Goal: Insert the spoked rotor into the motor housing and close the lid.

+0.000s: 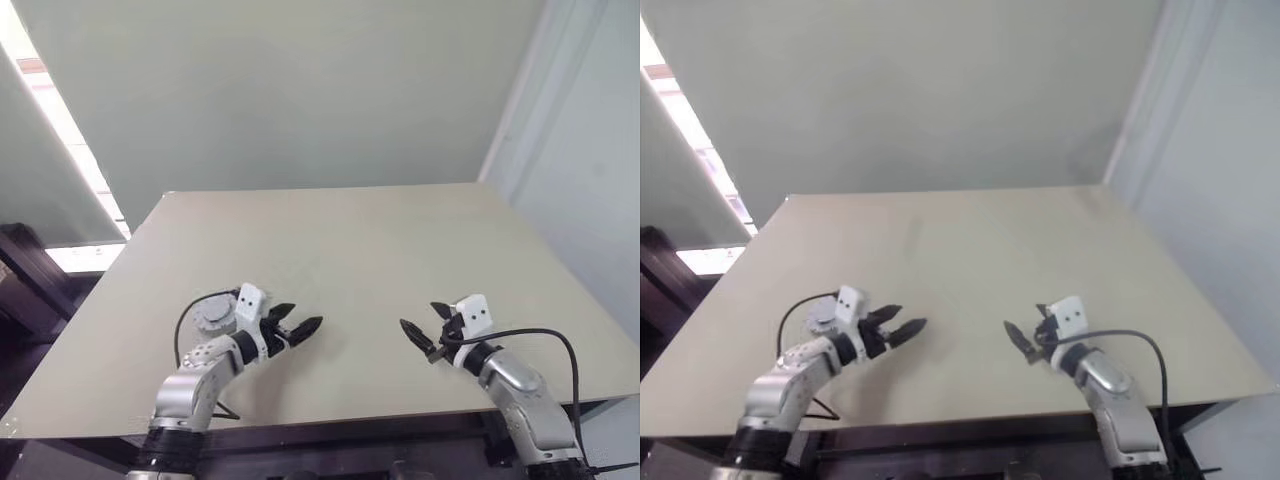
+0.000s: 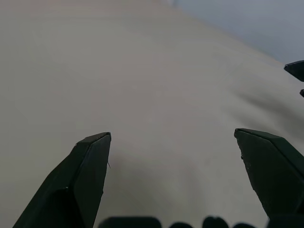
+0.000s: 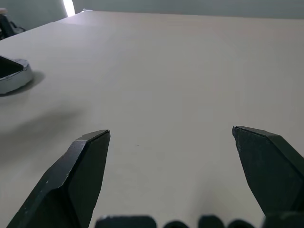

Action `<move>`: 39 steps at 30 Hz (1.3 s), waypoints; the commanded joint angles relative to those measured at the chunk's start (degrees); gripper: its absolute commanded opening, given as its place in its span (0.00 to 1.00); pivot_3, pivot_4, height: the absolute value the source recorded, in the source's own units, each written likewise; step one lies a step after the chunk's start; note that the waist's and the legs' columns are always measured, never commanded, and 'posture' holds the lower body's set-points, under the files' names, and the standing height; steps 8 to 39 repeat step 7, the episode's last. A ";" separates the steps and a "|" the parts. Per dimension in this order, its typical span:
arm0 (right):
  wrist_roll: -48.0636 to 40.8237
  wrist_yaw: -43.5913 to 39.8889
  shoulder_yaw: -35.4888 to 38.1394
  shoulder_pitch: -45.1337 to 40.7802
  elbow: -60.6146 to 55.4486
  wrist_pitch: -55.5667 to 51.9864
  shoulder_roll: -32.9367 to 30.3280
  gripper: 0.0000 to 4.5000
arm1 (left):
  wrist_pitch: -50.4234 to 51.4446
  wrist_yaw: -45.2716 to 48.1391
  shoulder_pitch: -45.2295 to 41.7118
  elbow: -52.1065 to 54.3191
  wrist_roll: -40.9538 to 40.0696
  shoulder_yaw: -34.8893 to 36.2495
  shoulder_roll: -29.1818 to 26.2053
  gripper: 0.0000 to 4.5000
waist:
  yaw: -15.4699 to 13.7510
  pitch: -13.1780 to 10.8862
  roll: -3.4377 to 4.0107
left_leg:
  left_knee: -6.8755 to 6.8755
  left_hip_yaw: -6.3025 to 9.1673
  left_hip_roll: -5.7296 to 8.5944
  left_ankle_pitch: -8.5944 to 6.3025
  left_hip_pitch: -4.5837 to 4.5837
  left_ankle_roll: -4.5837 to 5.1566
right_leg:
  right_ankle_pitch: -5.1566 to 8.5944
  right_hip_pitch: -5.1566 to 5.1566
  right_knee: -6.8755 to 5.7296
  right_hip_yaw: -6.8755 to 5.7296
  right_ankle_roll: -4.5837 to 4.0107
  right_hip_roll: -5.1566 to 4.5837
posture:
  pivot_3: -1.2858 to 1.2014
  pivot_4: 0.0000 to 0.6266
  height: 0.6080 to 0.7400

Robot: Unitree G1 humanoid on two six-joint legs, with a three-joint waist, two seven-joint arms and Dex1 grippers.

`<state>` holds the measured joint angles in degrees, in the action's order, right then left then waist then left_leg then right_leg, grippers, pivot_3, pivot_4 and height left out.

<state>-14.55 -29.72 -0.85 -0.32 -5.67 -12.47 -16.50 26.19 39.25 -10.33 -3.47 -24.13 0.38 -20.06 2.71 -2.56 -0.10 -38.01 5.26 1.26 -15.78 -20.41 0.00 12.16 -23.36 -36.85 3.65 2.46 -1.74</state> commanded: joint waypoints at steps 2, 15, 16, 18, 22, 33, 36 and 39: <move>-0.13 1.03 0.48 -0.34 -3.97 1.13 0.43 1.00 | -0.77 1.40 -2.42 0.05 -0.14 0.25 0.19 0.99 | 0.14 0.00 0.00 | 0.01 -0.02 0.00 0.00 0.00 0.00 | 0.00 -0.02 0.00 0.01 0.01 0.00 | 0.52 0.00 1.00; -0.88 0.31 0.96 -0.13 -3.22 1.35 0.10 1.00 | -1.40 -0.66 -1.79 0.32 0.01 1.23 2.30 0.99 | 0.07 0.00 0.00 | 0.01 -0.04 0.00 0.00 0.01 0.00 | 0.00 -0.01 0.00 0.05 0.01 0.01 | 0.52 0.00 1.00; -0.88 0.31 0.96 -0.13 -3.22 1.35 0.10 1.00 | -1.40 -0.66 -1.79 0.32 0.01 1.23 2.30 0.99 | 0.07 0.00 0.00 | 0.01 -0.04 0.00 0.00 0.01 0.00 | 0.00 -0.01 0.00 0.05 0.01 0.01 | 0.52 0.00 1.00; -0.88 0.31 0.96 -0.13 -3.22 1.35 0.10 1.00 | -1.40 -0.66 -1.79 0.32 0.01 1.23 2.30 0.99 | 0.07 0.00 0.00 | 0.01 -0.04 0.00 0.00 0.01 0.00 | 0.00 -0.01 0.00 0.05 0.01 0.01 | 0.52 0.00 1.00; -0.88 0.31 0.96 -0.13 -3.22 1.35 0.10 1.00 | -1.40 -0.66 -1.79 0.32 0.01 1.23 2.30 0.99 | 0.07 0.00 0.00 | 0.01 -0.04 0.00 0.00 0.01 0.00 | 0.00 -0.01 0.00 0.05 0.01 0.01 | 0.52 0.00 1.00; -0.88 0.31 0.96 -0.13 -3.22 1.35 0.10 1.00 | -1.40 -0.66 -1.79 0.32 0.01 1.23 2.30 0.99 | 0.07 0.00 0.00 | 0.01 -0.04 0.00 0.00 0.01 0.00 | 0.00 -0.01 0.00 0.05 0.01 0.01 | 0.52 0.00 1.00; -0.88 0.31 0.96 -0.13 -3.22 1.35 0.10 1.00 | -1.40 -0.66 -1.79 0.32 0.01 1.23 2.30 0.99 | 0.07 0.00 0.00 | 0.01 -0.04 0.00 0.00 0.01 0.00 | 0.00 -0.01 0.00 0.05 0.01 0.01 | 0.52 0.00 1.00; -0.88 0.31 0.96 -0.13 -3.22 1.35 0.10 1.00 | -1.40 -0.66 -1.79 0.32 0.01 1.23 2.30 0.99 | 0.07 0.00 0.00 | 0.01 -0.04 0.00 0.00 0.01 0.00 | 0.00 -0.01 0.00 0.05 0.01 0.01 | 0.52 0.00 1.00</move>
